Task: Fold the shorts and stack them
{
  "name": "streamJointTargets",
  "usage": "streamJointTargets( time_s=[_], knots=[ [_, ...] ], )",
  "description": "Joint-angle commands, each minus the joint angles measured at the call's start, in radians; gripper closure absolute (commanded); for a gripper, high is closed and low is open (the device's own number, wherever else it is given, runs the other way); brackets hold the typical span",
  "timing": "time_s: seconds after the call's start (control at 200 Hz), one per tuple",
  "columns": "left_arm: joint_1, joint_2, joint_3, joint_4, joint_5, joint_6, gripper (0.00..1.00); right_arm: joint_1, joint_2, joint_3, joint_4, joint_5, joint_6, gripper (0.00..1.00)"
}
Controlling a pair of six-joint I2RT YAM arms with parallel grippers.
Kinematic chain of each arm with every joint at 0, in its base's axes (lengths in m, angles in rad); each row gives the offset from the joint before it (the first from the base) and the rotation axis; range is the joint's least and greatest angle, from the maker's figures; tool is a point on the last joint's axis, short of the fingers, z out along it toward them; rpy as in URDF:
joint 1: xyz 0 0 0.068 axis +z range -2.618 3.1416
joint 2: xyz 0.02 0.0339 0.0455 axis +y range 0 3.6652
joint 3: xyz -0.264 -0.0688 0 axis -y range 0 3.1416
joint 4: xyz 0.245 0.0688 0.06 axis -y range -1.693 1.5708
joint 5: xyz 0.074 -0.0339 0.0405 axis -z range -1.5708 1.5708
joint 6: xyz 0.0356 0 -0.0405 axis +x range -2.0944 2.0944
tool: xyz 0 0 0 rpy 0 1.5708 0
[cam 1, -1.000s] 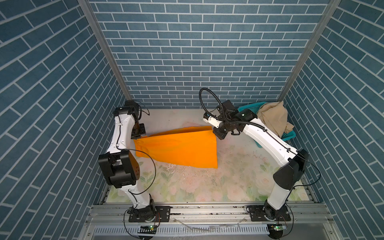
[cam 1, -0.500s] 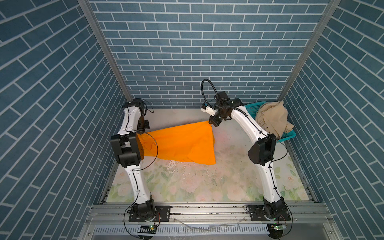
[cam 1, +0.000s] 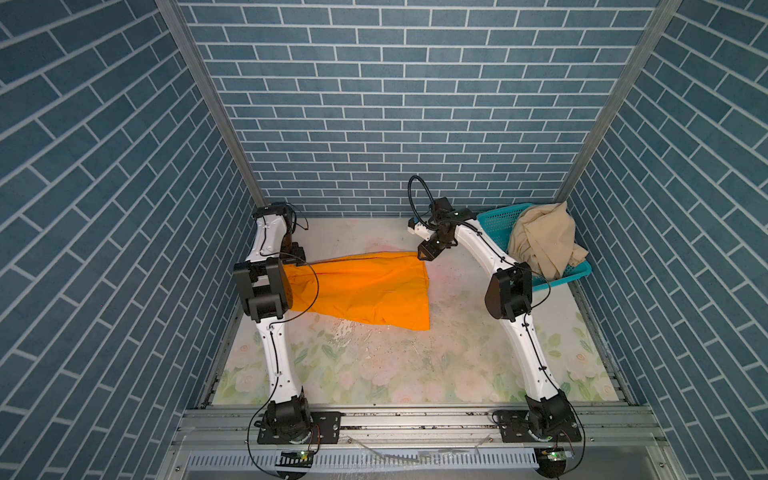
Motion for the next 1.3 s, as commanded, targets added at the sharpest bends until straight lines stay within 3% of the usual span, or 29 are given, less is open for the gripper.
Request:
streamJointTargets(
  time_s=[0.0,0.19,0.44,0.56,0.765,0.99,1.07,1.165,1.295],
  knots=[
    [0.006,-0.032,0.023,0.008,0.013,-0.006,0.00,-0.004,-0.018,0.019,0.101,-0.055,0.070,0.37],
    [0.032,-0.201,-0.120,0.102,0.098,-0.037,0.00,-0.018,-0.167,-0.162,0.214,-0.074,0.232,0.31],
    [0.092,-0.433,-0.418,0.175,0.177,-0.049,0.00,-0.051,-0.503,-0.826,0.477,-0.250,0.433,0.28],
    [0.110,-0.564,-0.599,0.280,0.281,-0.074,0.00,-0.051,-0.602,-1.057,0.621,-0.307,0.528,0.26],
    [0.145,-0.761,-0.853,0.426,0.444,-0.128,0.00,-0.025,-0.628,-1.211,0.759,-0.347,0.621,0.25],
    [0.232,-0.964,-0.995,0.479,0.475,-0.152,0.00,0.029,-0.578,-1.258,0.831,-0.338,0.686,0.26],
    [0.250,-1.024,-1.027,0.499,0.505,-0.153,0.00,0.036,-0.567,-1.277,0.873,-0.327,0.724,0.32],
    [0.251,-1.067,-1.051,0.502,0.509,-0.151,0.00,0.038,-0.557,-1.291,0.913,-0.319,0.767,0.48],
    [0.253,-1.084,-1.071,0.496,0.529,-0.143,0.00,0.029,-0.564,-1.296,0.919,-0.300,0.803,0.83]
  ],
)
